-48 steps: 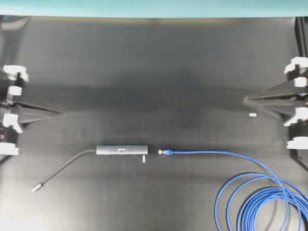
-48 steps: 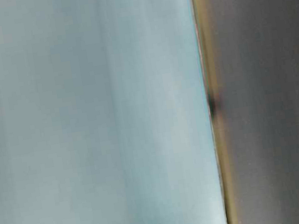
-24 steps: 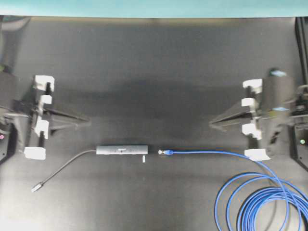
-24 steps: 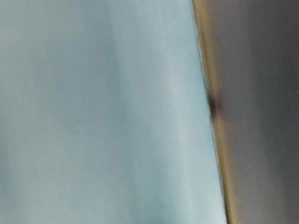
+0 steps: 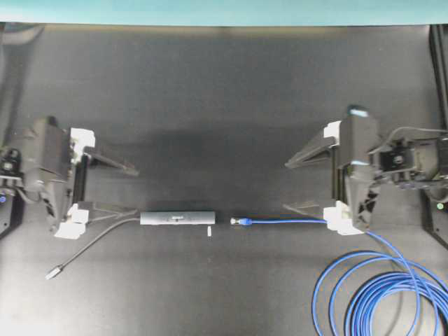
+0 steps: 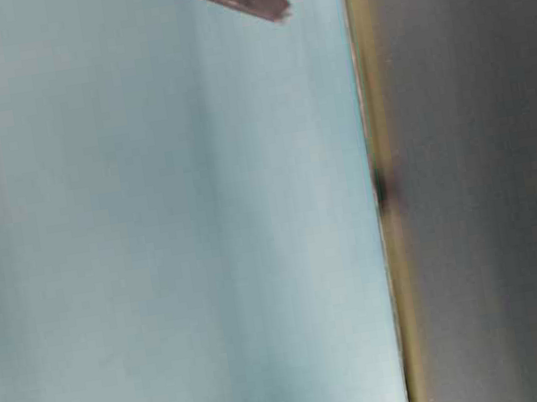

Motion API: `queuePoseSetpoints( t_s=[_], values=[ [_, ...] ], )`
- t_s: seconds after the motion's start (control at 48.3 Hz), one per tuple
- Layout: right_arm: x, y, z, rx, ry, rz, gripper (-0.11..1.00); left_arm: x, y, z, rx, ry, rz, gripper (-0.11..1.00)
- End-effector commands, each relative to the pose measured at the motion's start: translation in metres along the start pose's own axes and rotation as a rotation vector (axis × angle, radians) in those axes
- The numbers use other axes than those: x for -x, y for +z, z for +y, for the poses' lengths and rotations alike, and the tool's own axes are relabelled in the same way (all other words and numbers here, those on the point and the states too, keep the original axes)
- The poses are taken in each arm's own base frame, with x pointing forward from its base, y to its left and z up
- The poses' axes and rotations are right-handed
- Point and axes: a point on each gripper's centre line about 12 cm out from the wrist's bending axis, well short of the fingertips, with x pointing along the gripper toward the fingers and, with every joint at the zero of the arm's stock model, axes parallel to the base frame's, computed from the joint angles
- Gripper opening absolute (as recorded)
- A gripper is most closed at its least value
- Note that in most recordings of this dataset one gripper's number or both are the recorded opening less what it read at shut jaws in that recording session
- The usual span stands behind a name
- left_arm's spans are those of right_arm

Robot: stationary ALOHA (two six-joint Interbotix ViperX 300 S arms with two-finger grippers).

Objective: Insert the LAN cable into the hub.
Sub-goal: 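Move the left gripper to the grey hub and the right toward the blue plug, then grasp the grey hub with the left gripper and the blue plug with the right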

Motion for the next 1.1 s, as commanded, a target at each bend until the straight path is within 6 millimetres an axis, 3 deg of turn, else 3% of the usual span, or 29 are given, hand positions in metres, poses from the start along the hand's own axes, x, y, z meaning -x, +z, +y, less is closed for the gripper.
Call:
queuePoseSetpoints(
  t_s=[0.0,0.249,0.435,0.725,1.077],
  values=[
    [-0.006,0.003,0.000,-0.011,0.000,-0.003,0.83,-0.003,-0.005,0.001,0.002,-0.002,-0.027,0.74],
    [-0.014,0.009,0.001,-0.012,0.000,-0.008,0.83,-0.019,-0.035,0.005,0.014,-0.007,-0.066,0.76],
    [-0.014,0.009,0.001,-0.037,0.000,-0.005,0.83,-0.044,-0.055,0.005,0.046,-0.017,-0.074,0.76],
    [-0.013,0.008,0.001,-0.087,0.000,-0.003,0.83,-0.073,-0.068,-0.006,0.066,-0.060,-0.072,0.76],
    [-0.013,0.007,0.001,-0.090,0.001,-0.001,0.83,-0.095,-0.093,-0.007,0.065,-0.056,0.036,0.75]
  ],
)
